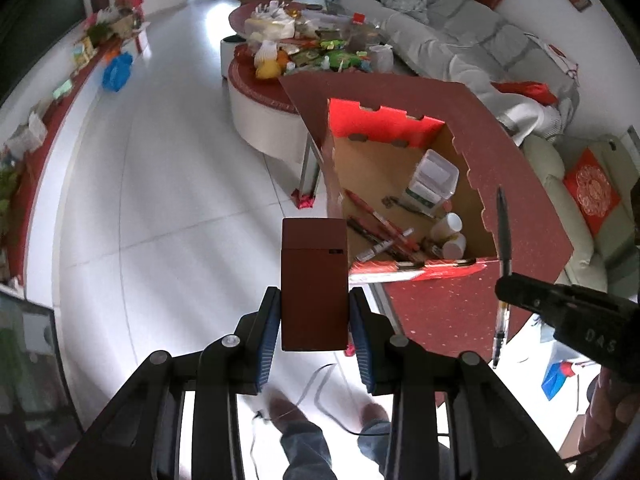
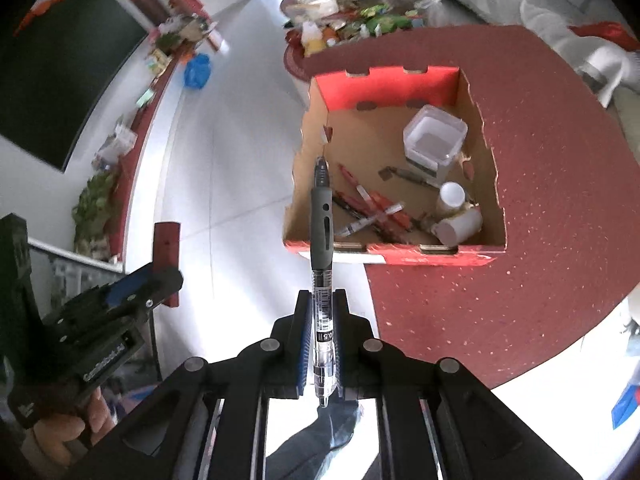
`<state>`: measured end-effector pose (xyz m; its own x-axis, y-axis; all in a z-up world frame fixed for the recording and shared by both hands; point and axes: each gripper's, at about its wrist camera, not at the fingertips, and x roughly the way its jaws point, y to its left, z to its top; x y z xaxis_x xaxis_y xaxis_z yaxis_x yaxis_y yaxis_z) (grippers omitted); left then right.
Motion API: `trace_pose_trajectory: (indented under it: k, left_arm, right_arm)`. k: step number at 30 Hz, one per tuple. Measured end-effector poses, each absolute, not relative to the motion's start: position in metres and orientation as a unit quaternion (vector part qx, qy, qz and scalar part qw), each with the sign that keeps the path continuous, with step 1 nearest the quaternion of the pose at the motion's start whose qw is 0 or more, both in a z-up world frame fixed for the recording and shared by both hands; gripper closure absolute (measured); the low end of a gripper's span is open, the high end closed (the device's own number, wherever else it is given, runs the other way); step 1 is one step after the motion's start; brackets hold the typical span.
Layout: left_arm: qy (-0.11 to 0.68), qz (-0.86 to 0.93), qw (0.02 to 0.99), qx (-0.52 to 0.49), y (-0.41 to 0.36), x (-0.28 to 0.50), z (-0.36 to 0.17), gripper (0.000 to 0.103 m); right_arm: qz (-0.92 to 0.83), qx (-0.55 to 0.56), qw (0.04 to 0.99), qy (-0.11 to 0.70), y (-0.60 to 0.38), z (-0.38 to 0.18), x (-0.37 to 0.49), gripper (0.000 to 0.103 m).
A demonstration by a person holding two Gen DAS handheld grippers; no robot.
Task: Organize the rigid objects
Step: 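Carry the red card and grey pen over the cardboard box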
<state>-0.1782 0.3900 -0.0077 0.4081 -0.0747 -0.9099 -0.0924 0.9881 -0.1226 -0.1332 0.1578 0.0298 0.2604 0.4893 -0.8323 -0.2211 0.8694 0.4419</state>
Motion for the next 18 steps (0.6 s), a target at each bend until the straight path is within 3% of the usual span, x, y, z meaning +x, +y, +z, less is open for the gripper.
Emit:
trace_pose_trajectory:
  k: [18]
  left_arm:
    - [0.552,-0.065,0.831,0.016,0.396,-0.057,0.003,0.066]
  right_arm:
    - [0.188,0.175,0.785,0.564,0.207,0.016,-0.059,0.092]
